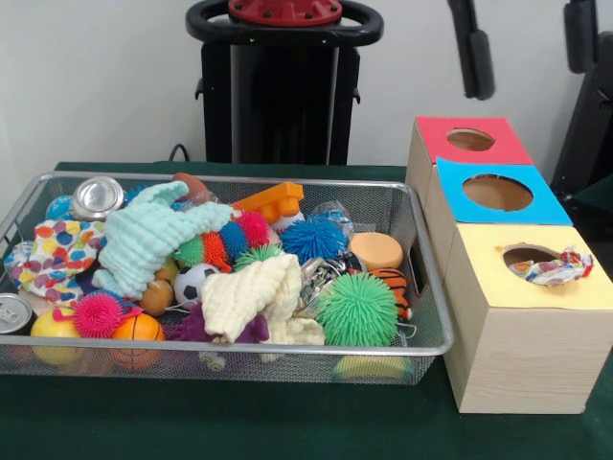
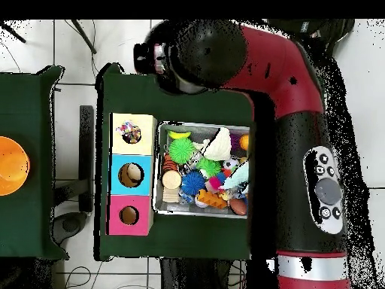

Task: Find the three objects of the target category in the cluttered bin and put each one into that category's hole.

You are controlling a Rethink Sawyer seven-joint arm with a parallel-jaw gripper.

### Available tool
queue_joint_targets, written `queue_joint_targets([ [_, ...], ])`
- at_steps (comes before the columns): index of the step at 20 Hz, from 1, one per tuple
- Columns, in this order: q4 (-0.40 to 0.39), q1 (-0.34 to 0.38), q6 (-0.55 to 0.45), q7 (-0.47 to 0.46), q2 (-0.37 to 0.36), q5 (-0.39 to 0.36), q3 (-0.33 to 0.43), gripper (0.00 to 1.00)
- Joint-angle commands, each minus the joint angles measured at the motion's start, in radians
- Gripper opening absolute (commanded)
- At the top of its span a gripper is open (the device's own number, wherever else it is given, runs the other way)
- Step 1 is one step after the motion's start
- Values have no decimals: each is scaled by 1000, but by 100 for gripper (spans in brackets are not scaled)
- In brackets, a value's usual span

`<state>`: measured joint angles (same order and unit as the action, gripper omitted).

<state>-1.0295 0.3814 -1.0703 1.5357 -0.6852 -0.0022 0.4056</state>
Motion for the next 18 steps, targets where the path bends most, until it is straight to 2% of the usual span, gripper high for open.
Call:
queue_joint_targets([
  [1, 102, 55, -242, -241, 64, -88, 52, 100],
  [11, 255, 106, -412, -320, 110, -142, 100, 100],
  [18, 373, 109, -477, -358, 161, -191, 130, 100],
])
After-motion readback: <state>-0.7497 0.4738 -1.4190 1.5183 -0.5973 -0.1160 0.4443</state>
